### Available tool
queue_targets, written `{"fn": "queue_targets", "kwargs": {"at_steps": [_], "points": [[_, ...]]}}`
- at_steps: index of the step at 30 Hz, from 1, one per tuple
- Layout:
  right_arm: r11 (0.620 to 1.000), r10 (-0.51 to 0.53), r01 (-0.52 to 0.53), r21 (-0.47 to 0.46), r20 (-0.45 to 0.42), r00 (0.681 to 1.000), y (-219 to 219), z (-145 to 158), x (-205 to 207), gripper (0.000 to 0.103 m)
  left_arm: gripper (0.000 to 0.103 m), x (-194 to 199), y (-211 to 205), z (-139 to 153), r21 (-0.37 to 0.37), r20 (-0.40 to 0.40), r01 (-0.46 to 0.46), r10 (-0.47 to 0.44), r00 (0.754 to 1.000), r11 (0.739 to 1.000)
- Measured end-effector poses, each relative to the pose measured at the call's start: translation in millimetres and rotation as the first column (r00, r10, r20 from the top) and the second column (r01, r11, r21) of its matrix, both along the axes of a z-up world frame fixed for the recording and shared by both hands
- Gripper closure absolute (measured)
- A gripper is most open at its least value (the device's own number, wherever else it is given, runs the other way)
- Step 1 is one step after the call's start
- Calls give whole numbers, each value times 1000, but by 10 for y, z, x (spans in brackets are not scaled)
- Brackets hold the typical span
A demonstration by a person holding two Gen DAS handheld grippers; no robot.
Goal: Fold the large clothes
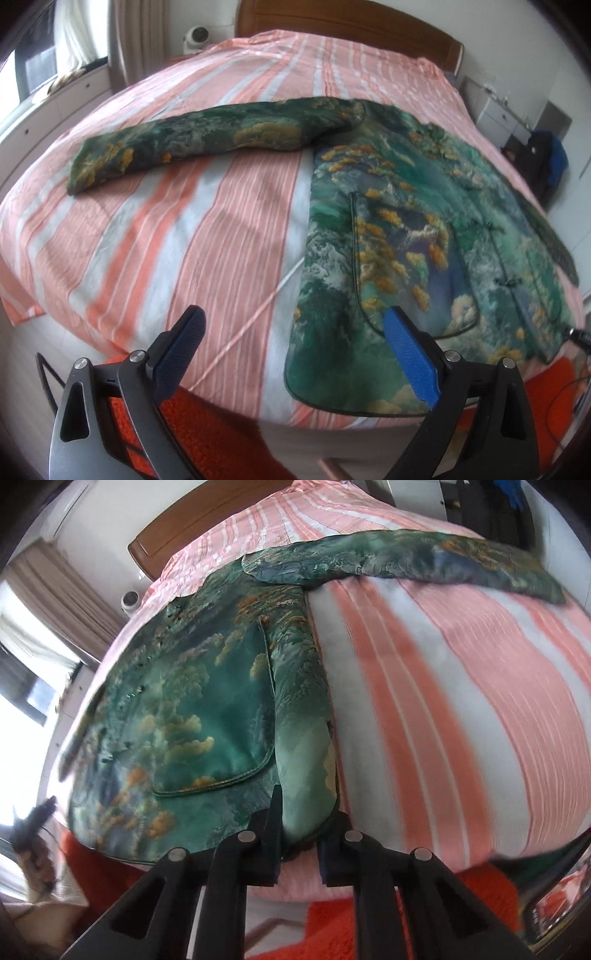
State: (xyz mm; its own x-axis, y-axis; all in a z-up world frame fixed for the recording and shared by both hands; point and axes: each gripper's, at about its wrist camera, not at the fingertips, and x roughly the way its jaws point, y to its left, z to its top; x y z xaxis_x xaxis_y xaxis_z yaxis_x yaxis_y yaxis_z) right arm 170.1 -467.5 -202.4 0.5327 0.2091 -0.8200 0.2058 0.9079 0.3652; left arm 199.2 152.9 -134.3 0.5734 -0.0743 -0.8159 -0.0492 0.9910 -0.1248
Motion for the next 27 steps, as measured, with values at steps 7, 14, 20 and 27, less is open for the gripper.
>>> {"fn": "queue_targets", "kwargs": {"at_steps": [7,14,20,27], "points": [[980,-135,154,-129,145,980,139,241,-129,35,5,-6,46,55,-64,7,-33,33,999,997],[948,-208,272,-166,324,923,500,616,-359,13,2,41,-253,389,-19,73,-3,4,997,1000],[943,-191,267,-199,333,923,663,785,-308,10,2,-79,-589,769,52,208,33,-43,977,998],[966,-86,183,-181,443,893,894,929,-425,9,2,-81,-625,732,-65,259,31,-13,966,997]]}}
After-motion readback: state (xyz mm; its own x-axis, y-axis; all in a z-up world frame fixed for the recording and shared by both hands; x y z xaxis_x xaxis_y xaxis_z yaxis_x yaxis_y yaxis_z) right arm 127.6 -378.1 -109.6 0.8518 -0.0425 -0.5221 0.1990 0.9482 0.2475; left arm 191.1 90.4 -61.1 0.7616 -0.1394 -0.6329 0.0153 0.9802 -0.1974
